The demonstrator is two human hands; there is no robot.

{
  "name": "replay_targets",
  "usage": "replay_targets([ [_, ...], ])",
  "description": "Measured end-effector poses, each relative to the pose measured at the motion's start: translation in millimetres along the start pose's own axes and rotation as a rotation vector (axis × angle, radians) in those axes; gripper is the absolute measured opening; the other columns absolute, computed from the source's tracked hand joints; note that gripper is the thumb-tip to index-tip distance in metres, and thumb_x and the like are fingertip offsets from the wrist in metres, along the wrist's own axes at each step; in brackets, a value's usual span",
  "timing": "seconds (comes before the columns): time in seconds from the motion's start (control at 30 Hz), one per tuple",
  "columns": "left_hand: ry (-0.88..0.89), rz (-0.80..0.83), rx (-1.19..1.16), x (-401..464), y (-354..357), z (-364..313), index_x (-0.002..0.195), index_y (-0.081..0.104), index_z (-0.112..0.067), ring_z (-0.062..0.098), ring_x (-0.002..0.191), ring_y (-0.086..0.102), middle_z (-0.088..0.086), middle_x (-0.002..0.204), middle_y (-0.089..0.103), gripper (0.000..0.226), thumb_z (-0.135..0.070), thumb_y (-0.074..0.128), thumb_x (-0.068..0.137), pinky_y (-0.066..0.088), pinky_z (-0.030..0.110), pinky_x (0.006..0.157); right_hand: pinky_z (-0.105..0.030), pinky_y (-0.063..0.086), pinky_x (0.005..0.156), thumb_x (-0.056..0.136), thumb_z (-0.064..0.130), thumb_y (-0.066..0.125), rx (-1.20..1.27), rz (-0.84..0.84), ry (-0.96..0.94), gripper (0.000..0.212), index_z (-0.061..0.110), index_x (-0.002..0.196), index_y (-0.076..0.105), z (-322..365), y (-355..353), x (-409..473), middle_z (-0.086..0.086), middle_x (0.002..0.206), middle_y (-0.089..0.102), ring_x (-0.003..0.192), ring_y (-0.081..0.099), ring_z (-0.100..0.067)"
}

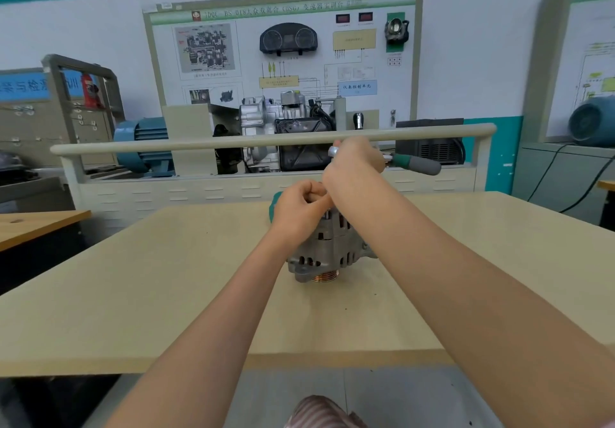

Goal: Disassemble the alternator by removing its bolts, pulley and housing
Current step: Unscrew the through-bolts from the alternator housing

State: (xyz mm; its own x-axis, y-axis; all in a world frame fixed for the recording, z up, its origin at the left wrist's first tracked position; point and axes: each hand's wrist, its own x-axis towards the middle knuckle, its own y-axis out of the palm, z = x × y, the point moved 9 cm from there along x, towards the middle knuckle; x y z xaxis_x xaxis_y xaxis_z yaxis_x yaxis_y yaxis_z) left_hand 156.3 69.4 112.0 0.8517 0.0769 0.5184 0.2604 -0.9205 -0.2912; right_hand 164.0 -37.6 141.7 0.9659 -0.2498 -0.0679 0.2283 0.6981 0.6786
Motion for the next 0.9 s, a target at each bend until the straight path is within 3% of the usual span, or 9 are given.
replay_targets([
  [0.1,0.006,-0.025,-0.007,-1.8,-2.0,0.2,0.078,0.060,-0.013,0.008,0.063,0.051,-0.005,0.065,0.056,0.007,-0.011,0.061,0.084,0.041,0.022,0.061,-0.019,0.035,0.047,0.098,0.007,0.034,0.024,0.021,0.036,0.019,0.004,0.108,0.050,-8.6,7.7,5.2,-0.003,0.064,0.047,0.053,0.046,-0.012],
  [0.2,-0.025,0.031,-0.043,-3.6,0.0,4.6,0.081,0.066,-0.017,0.010,0.071,0.060,-0.003,0.072,0.066,0.009,-0.023,0.063,0.088,0.046,0.024,0.070,-0.017,0.028,0.038,0.098,0.011,0.030,-0.028,0.141,0.190,0.023,0.006,0.082,0.046,-16.6,17.4,10.4,0.000,0.040,0.045,0.039,0.043,-0.010],
  [0.3,-0.058,0.116,-0.079,-3.2,0.9,7.3,0.081,0.072,-0.021,0.009,0.079,0.066,-0.003,0.083,0.074,0.012,-0.025,0.063,0.088,0.046,0.024,0.074,-0.012,0.018,0.031,0.099,0.015,0.026,-0.234,0.343,0.261,0.029,0.011,0.075,0.042,-23.5,33.2,13.3,0.005,0.045,0.040,0.025,0.033,-0.005],
  [0.5,-0.094,0.182,-0.146,-4.2,0.3,9.6,0.086,0.075,-0.018,0.006,0.077,0.067,-0.004,0.083,0.075,0.011,-0.022,0.064,0.088,0.049,0.019,0.072,-0.013,0.017,0.028,0.096,0.006,0.027,-0.445,0.637,0.398,0.030,0.002,0.104,0.055,-38.9,49.0,2.8,0.008,0.040,0.037,0.026,0.027,-0.002],
  [0.6,-0.086,0.163,-0.175,-3.9,-0.4,7.9,0.085,0.075,-0.017,0.007,0.074,0.068,-0.002,0.081,0.075,0.007,-0.018,0.068,0.085,0.053,0.018,0.069,-0.013,0.017,0.028,0.097,0.010,0.027,-0.393,0.515,0.316,0.028,0.009,0.082,0.051,-34.0,45.0,8.2,0.007,0.042,0.039,0.028,0.030,-0.003],
  [0.7,-0.066,0.101,-0.150,-2.7,-4.3,5.1,0.072,0.071,-0.025,0.000,0.064,0.067,-0.011,0.067,0.072,0.021,-0.009,0.066,0.085,0.051,0.017,0.060,-0.018,0.032,0.036,0.097,0.008,0.036,-0.257,0.126,0.005,0.010,0.006,0.105,0.043,-13.7,24.8,12.0,-0.005,0.069,0.050,0.053,0.053,-0.015],
  [0.77,-0.057,0.070,-0.117,-2.7,-6.1,5.3,0.063,0.067,-0.027,-0.003,0.058,0.064,-0.014,0.059,0.069,0.032,-0.005,0.063,0.085,0.048,0.016,0.058,-0.020,0.038,0.045,0.096,0.005,0.039,-0.142,-0.017,-0.068,0.023,0.003,0.119,0.034,-11.5,16.6,11.0,-0.013,0.086,0.055,0.073,0.060,-0.025],
  [0.83,-0.053,0.068,-0.108,-3.9,-5.1,5.6,0.067,0.069,-0.029,-0.004,0.062,0.065,-0.015,0.064,0.070,0.027,-0.009,0.064,0.085,0.050,0.018,0.063,-0.021,0.037,0.045,0.096,0.006,0.039,-0.098,-0.009,-0.029,0.025,0.003,0.121,0.035,-11.8,18.5,10.3,-0.015,0.088,0.057,0.066,0.057,-0.022],
  [0.9,-0.055,0.089,-0.117,-4.3,-3.5,5.7,0.076,0.071,-0.030,-0.003,0.070,0.067,-0.015,0.072,0.072,0.017,-0.017,0.065,0.086,0.050,0.020,0.070,-0.020,0.034,0.038,0.097,0.009,0.037,-0.113,0.069,0.060,0.012,0.005,0.107,0.043,-15.0,23.9,12.9,-0.009,0.068,0.055,0.046,0.049,-0.014],
])
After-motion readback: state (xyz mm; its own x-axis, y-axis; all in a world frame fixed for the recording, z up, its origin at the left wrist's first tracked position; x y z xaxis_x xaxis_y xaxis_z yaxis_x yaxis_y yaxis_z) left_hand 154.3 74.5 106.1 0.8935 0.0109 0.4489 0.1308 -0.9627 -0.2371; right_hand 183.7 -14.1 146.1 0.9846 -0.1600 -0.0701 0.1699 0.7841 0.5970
